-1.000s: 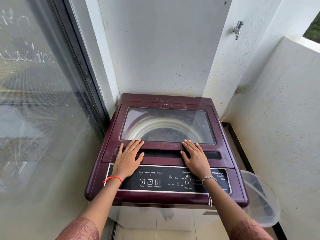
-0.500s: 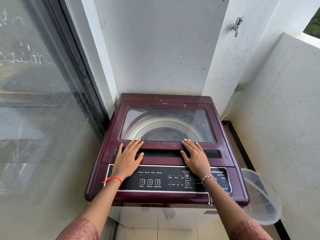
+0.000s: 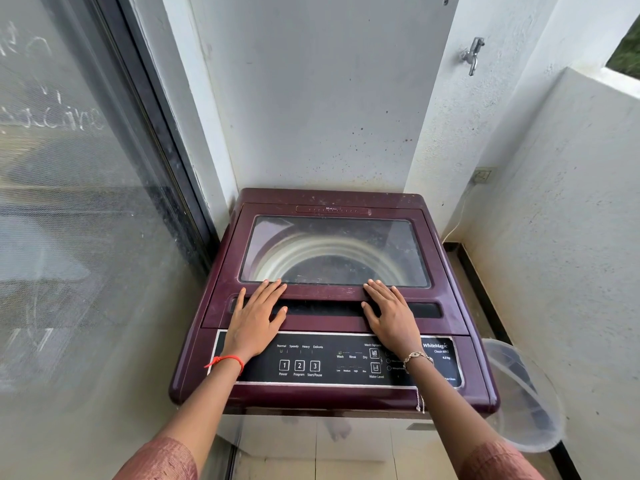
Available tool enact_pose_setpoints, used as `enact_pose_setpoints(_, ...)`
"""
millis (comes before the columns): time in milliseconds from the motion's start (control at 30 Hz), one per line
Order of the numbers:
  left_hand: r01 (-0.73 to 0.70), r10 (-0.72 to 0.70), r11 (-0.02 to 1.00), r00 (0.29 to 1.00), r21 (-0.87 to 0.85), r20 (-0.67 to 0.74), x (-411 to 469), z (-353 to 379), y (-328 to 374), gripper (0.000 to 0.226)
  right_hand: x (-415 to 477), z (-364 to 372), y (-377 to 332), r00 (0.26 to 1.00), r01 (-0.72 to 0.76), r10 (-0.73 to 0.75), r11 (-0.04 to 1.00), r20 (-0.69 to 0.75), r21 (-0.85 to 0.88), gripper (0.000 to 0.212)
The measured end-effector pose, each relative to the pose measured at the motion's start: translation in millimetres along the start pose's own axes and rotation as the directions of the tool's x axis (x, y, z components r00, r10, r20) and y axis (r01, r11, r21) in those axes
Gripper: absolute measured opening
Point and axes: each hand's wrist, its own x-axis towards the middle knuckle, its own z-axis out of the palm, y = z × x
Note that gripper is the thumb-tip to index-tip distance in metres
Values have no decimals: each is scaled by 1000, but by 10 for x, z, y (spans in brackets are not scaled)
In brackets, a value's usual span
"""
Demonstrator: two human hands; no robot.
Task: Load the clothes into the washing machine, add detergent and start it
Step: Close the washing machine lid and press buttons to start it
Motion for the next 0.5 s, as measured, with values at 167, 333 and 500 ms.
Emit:
enact_pose_setpoints(167,3,-3,1000,1000,-10,-1,17,-8,23,50,12,-15,5,1000,2,-2,1000,5,-4,44)
enact_pose_setpoints(333,2,-2,1000,1000,-3,1,30,-18,30,50,28,-32,3,1000,0,0,1000,9,-10,44)
enact_pose_setpoints(500,-4,3,1000,1000,-20,-8,58,-4,39,50,47,-45,19,999,-8,9,999,42,-35,46)
